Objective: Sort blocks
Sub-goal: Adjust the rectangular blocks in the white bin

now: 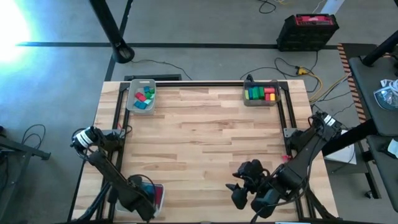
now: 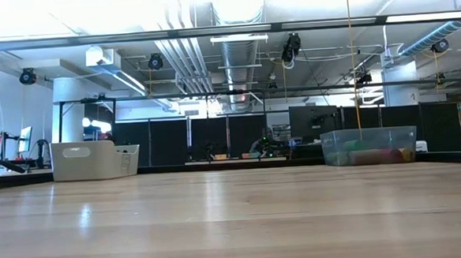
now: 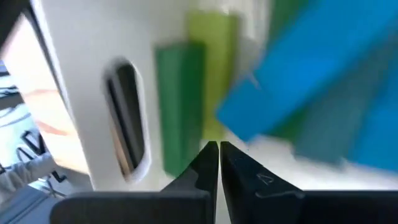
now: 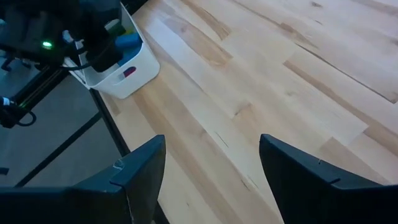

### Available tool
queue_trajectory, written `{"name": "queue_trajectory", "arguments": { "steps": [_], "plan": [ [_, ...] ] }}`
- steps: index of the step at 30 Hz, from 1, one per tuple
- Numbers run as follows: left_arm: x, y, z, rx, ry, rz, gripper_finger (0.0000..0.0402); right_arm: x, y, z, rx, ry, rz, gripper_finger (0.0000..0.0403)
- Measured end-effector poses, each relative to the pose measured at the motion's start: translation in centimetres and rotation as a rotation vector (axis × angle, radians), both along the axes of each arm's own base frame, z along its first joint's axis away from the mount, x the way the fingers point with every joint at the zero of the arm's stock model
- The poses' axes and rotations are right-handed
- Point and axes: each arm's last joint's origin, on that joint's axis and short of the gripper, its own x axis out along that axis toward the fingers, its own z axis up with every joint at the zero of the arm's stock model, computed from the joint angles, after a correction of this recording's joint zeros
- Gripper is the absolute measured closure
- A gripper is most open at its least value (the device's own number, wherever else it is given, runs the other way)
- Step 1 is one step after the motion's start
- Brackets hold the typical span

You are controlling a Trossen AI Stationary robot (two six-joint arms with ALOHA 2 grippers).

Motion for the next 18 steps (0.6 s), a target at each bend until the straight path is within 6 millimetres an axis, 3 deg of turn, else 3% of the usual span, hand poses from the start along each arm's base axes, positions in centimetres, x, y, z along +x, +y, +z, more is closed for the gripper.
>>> {"name": "queue_trajectory", "arguments": {
  "steps": [4, 9, 18],
  "plan": [
    [0.7, -0.8, 1.6, -0.019, -0.05, 0.0, 0.0401, 0.0, 0.0, -0.1, 0.004, 0.001, -0.005, 0.0156],
    [0.0, 0.2, 2.9, 0.131, 0.038, -0.01, 0.0401, 0.1, 0.0, -0.1, 0.001, 0.0, -0.008, 0.0166],
    [-0.7, 0.9, 0.6, 0.161, 0.045, -0.036, 0.0401, 0.2, -0.2, -0.1, -0.006, -0.003, -0.012, 0.017]
  ]
}}
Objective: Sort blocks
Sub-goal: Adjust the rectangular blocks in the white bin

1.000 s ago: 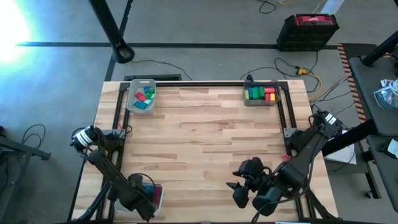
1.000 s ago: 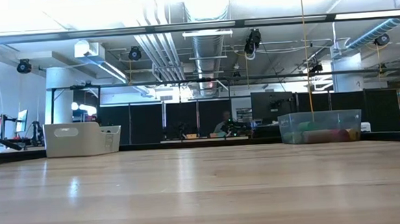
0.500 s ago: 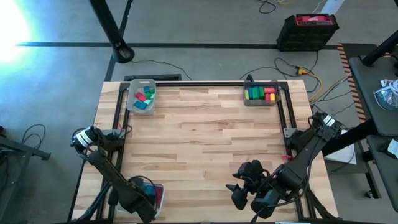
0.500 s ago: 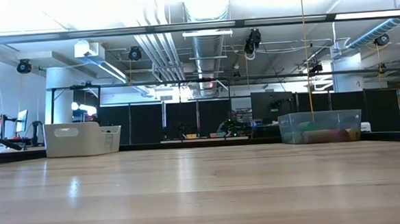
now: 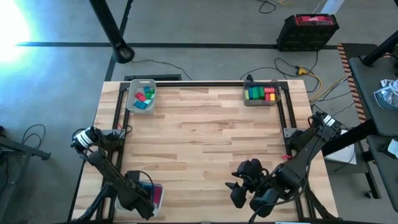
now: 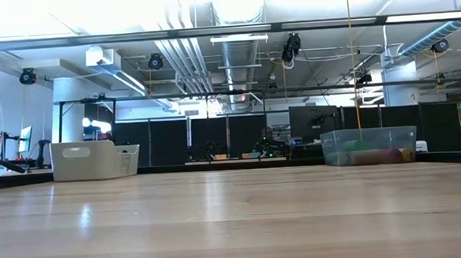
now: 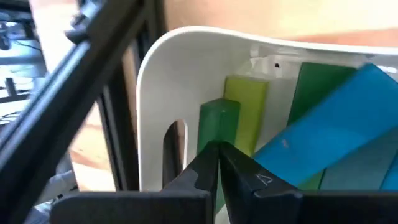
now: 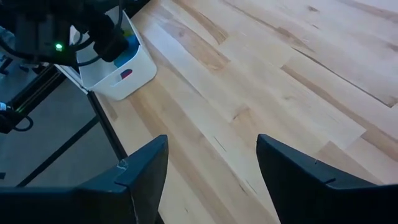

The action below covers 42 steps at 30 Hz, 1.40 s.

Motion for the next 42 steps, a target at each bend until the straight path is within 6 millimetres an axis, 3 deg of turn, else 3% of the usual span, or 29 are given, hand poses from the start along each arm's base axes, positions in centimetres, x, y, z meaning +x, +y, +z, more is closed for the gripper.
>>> {"name": "queue_trajectory", "arguments": {
  "steps": [6, 10, 14, 20, 29, 34, 38, 40, 42],
  "plan": [
    [0.0, 0.0, -0.6, 0.001, 0.019, -0.014, 0.0401, 0.0, 0.0, 0.0, 0.001, 0.0, 0.001, 0.0162],
    [1.2, -1.3, -0.2, -0.083, -0.1, -0.038, 0.0401, 0.0, 0.0, 0.0, -0.001, 0.0, 0.002, 0.0158],
    [2.7, -2.7, 2.1, -0.122, -0.267, -0.078, 0.0401, 0.0, 0.0, 0.0, -0.006, 0.002, 0.009, 0.0163],
    [1.8, -1.5, 4.2, 0.047, -0.153, -0.092, 0.0401, 0.2, -0.2, 0.0, -0.032, 0.009, 0.025, 0.0175],
    [1.0, 0.2, -0.7, 0.016, -0.087, -0.078, 0.0401, 0.2, -0.2, 0.0, -0.032, 0.008, 0.025, 0.017],
    [1.2, 0.5, -1.7, -0.012, -0.123, -0.038, 0.0401, 0.0, 0.1, 0.0, -0.02, 0.003, 0.029, 0.0163],
    [2.4, -0.8, 0.4, -0.097, -0.122, -0.04, 0.0401, -0.3, 0.4, 0.0, -0.007, 0.0, 0.031, 0.016],
    [2.3, -1.1, 2.2, -0.058, -0.081, -0.032, 0.0401, -0.3, 0.5, 0.0, 0.0, -0.002, 0.027, 0.0158],
    [1.8, -1.5, 2.5, -0.047, -0.03, -0.031, 0.0401, -0.3, 0.5, 0.0, -0.001, -0.001, 0.026, 0.0159]
  ]
}}
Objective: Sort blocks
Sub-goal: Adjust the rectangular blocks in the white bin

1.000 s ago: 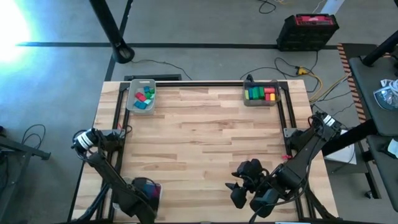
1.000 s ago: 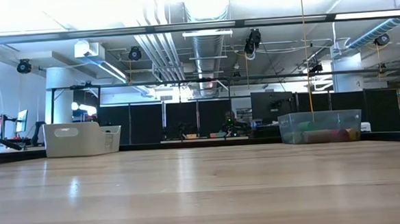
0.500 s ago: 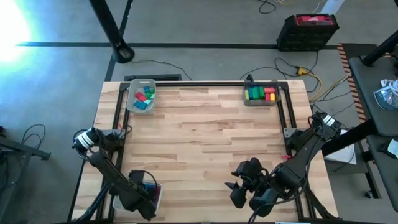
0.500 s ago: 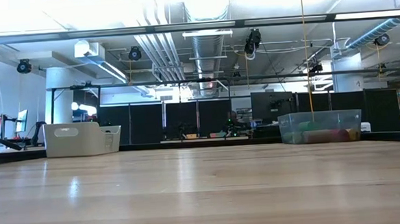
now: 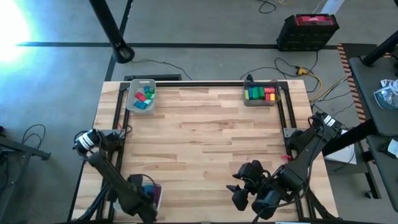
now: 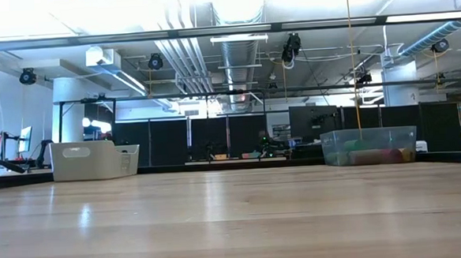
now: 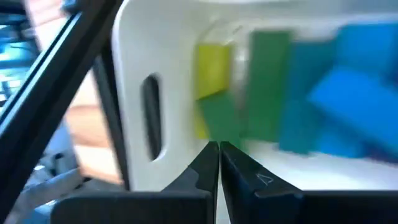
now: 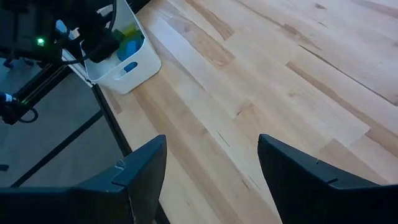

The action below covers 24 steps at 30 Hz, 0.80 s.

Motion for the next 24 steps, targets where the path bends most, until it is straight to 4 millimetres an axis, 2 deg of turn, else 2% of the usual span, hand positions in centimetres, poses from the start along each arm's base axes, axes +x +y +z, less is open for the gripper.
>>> {"name": "queue_trajectory", "arguments": {
  "steps": [3, 6, 12, 15, 18, 24],
  "plan": [
    [-0.9, -0.5, -0.4, -0.011, 0.057, -0.006, 0.0402, 0.0, 0.0, 0.0, -0.005, 0.001, 0.005, 0.0165],
    [-1.7, -0.5, -2.0, 0.005, 0.118, -0.001, 0.0401, 0.0, 0.0, 0.0, -0.007, 0.002, 0.007, 0.0171],
    [-1.1, 0.1, -4.1, -0.027, 0.073, 0.016, 0.0401, 0.0, 0.0, 0.0, -0.008, 0.002, 0.007, 0.0178],
    [-0.2, 0.1, -3.9, -0.052, 0.031, 0.015, 0.0401, 0.0, 0.0, 0.0, -0.008, 0.002, 0.006, 0.0177],
    [0.6, 0.1, -2.9, -0.02, -0.023, -0.01, 0.0402, 0.0, 0.0, 0.0, -0.008, 0.001, 0.005, 0.0174],
    [1.3, 0.4, -1.8, 0.009, -0.049, -0.043, 0.0401, 0.3, -0.3, 0.0, -0.01, 0.0, -0.005, 0.0171]
  ]
}}
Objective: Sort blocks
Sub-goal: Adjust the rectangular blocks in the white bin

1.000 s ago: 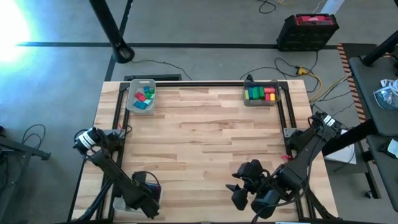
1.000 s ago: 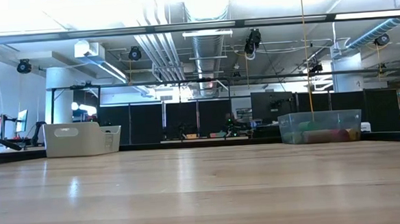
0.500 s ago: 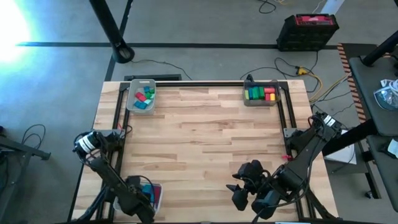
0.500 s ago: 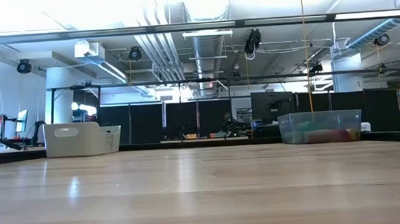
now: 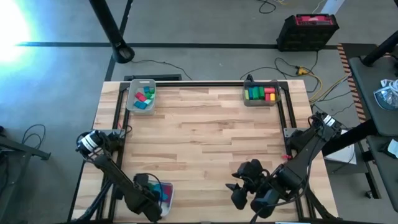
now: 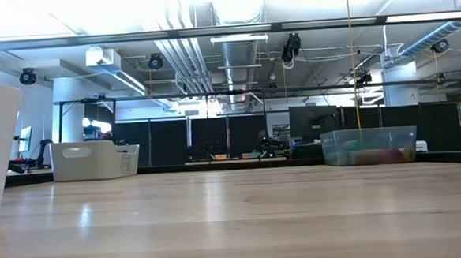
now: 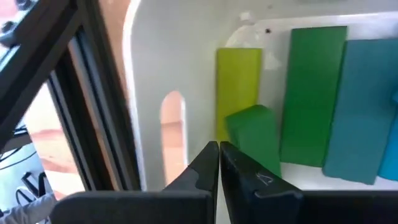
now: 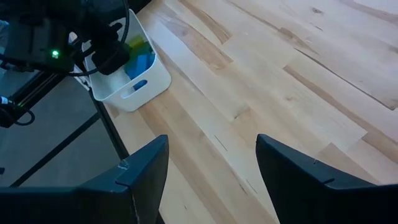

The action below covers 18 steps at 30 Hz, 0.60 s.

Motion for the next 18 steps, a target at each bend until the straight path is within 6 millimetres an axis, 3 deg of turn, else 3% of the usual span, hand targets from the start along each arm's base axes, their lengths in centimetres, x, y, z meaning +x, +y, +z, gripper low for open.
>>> {"name": "queue_trajectory", "arguments": {
  "steps": [9, 18],
  "plan": [
    [-0.1, 0.3, -1.6, -0.059, 0.024, 0.012, 0.0402, 0.0, 0.0, 0.0, 0.003, 0.0, -0.001, 0.0181],
    [2.8, -0.4, 1.3, 0.005, -0.262, -0.012, 0.0402, 0.0, 0.0, 0.0, 0.009, 0.005, 0.002, 0.0177]
  ]
}}
